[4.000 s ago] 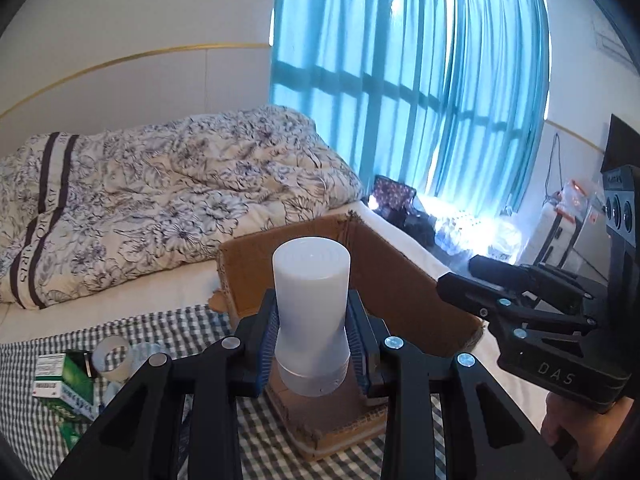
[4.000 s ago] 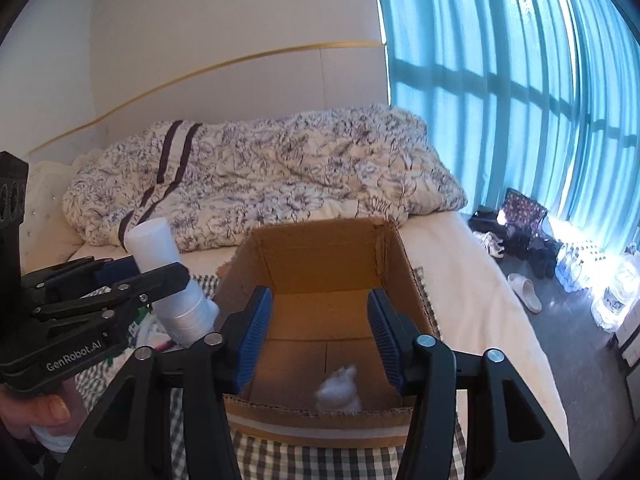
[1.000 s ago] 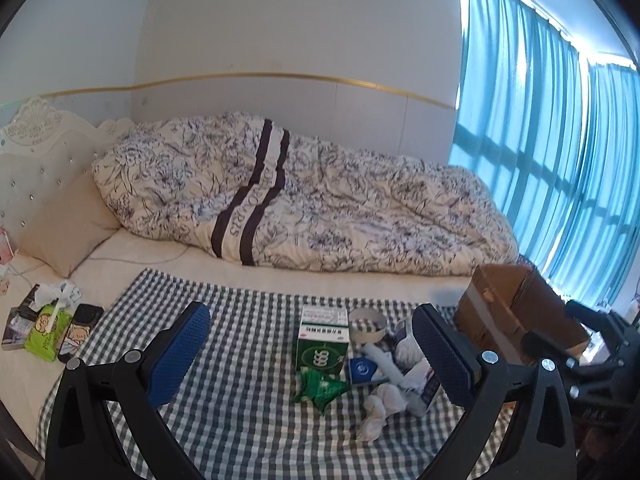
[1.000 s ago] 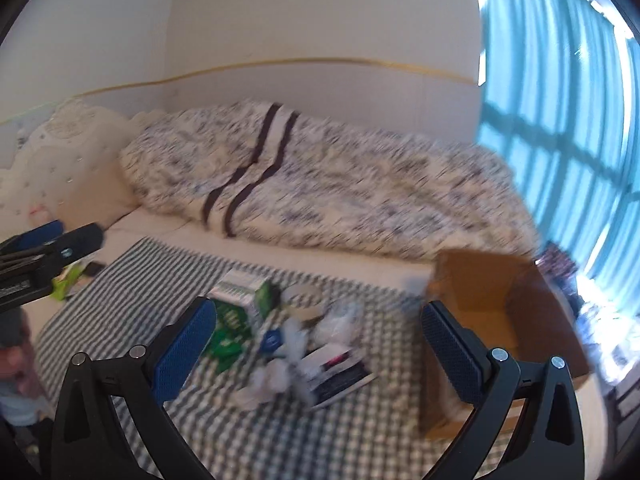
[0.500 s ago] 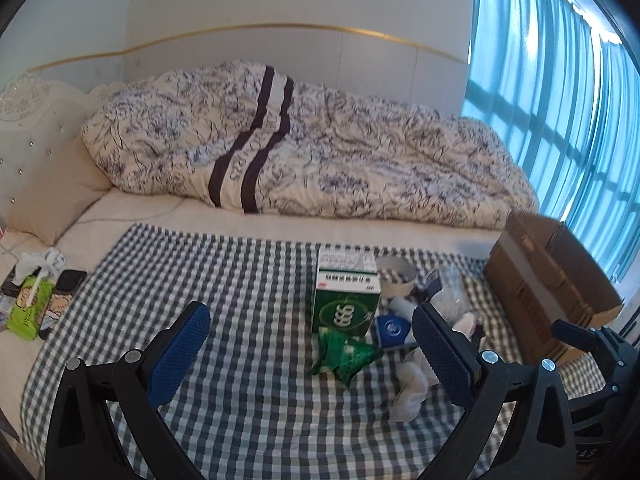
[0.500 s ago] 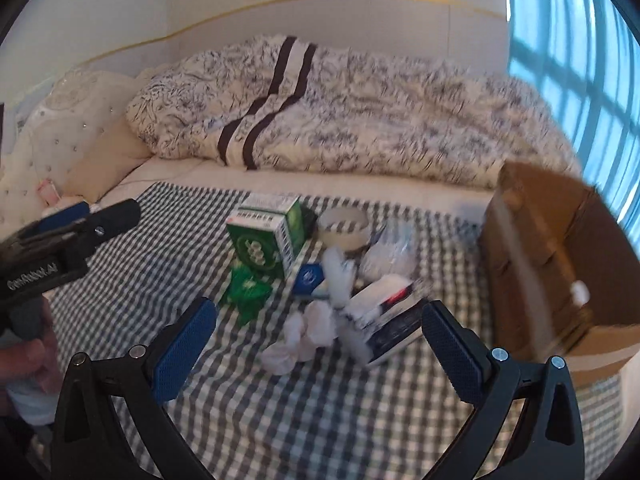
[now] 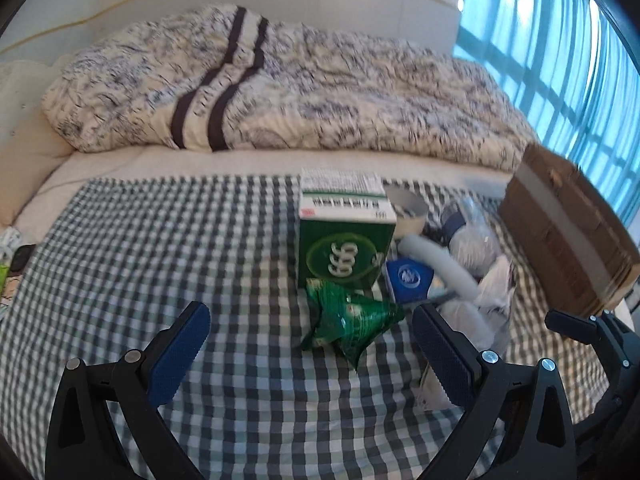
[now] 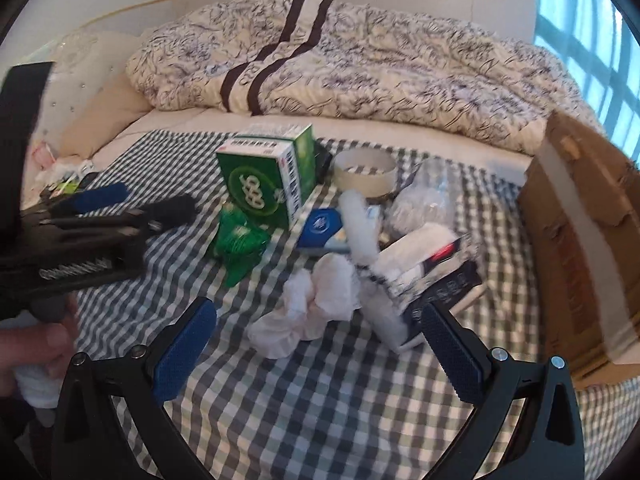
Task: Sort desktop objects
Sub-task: 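Grasp the white crumpled cloth with the right tool while the left grasps the green snack bag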
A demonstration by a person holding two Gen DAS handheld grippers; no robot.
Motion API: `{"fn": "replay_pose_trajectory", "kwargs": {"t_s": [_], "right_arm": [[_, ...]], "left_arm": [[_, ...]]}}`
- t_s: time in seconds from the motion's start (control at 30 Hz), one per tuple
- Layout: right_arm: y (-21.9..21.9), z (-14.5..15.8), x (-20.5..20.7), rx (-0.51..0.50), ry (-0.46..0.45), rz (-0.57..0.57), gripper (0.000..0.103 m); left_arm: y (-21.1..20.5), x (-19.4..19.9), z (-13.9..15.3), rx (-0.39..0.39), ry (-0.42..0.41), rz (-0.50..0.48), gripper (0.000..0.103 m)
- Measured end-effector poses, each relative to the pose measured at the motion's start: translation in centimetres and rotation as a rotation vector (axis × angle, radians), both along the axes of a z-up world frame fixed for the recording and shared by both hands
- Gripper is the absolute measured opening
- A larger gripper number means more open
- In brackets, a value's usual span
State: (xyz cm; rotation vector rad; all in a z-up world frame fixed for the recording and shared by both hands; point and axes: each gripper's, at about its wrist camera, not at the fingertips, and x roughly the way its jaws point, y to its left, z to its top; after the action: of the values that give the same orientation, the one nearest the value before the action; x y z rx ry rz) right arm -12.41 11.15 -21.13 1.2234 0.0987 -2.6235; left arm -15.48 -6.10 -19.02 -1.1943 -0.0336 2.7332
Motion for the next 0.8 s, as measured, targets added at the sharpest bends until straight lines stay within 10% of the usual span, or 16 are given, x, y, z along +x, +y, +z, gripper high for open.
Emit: {"fn": "replay_pose_trajectory", "kwargs": {"t_s": [0.43,0.8], "right_arm": [[-0.3,-4.3,-2.0,-0.038,-0.108,0.053,0.071],[-0.7,-5.9,-3.3,-0.063,-0.119,0.061,0.070]], "left_arm": [[1.4,-3.2,-5.0,-0.002,-0.101,-0.045,0.103],[2.6,-5.1,-7.4,0.009,-0.147,-0.059,0.103]]}}
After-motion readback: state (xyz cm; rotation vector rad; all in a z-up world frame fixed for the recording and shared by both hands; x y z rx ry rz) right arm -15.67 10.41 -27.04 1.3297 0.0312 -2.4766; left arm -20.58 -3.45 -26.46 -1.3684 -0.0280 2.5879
